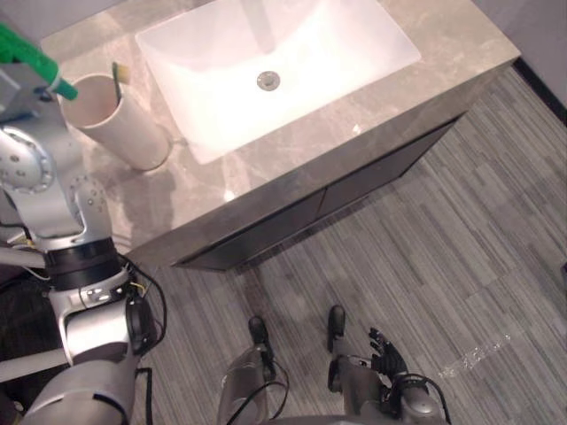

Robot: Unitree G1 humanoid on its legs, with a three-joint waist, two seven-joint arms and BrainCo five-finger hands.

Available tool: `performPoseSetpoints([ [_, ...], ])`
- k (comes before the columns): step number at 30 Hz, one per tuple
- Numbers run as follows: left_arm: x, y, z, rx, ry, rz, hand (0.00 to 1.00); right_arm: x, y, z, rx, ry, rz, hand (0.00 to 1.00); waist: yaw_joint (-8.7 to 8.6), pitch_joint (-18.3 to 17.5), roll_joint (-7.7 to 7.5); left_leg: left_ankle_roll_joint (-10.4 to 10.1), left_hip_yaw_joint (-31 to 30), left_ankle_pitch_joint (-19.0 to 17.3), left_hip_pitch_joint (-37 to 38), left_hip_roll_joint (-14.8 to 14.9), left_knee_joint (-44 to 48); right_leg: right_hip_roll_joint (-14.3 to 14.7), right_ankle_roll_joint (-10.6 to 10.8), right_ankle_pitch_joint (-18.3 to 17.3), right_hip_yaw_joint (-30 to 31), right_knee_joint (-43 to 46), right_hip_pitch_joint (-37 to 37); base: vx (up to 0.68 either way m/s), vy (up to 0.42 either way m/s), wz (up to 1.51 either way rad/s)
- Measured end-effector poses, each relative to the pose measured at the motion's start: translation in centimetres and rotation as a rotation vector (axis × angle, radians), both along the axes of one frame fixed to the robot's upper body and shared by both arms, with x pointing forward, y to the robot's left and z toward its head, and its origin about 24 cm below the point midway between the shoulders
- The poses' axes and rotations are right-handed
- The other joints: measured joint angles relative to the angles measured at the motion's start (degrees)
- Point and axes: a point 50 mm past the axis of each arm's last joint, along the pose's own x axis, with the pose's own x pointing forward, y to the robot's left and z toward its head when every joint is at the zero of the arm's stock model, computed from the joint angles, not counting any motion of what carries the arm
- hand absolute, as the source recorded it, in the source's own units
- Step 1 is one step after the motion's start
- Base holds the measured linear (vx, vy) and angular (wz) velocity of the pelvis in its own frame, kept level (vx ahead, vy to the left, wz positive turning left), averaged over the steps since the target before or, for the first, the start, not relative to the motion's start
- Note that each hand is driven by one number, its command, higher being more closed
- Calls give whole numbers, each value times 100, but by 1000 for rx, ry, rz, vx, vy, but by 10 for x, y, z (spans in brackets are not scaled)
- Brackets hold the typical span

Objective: Organize washtable

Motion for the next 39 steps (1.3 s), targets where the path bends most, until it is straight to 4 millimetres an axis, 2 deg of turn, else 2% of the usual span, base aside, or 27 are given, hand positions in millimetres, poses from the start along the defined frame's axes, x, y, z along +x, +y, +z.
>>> performPoseSetpoints([
  [17, 1, 2, -2, -9, 11, 6, 100, -2, 0, -1, 0, 4, -4, 0, 17, -19, -3, -16, -67, -32, -61, 55, 106, 37, -22, 16, -66, -56, 49, 2, 0, 2],
  [25, 3, 4, -11, -12, 45, 12, 100, -2, 0, -1, 0, 4, -5, 0, 9, -38, 4, -16, -57, -32, -73, 72, 135, 49, -46, 34, -60, -56, 42, 0, 0, 0],
  [30, 3, 4, -11, -11, 46, 12, 100, -4, 0, -3, 1, 19, -5, 0, 2, -178, 4, -16, -45, -32, -112, 75, 136, 53, -48, 35, -48, -56, -1, 0, 0, 0],
  [39, 4, 2, -12, -10, 50, 5, 100, -4, 0, -3, 1, 20, -6, 0, 1, -185, 3, -16, -30, -32, -112, 82, 151, 59, -61, 45, -28, -55, -6, 0, 0, 0],
])
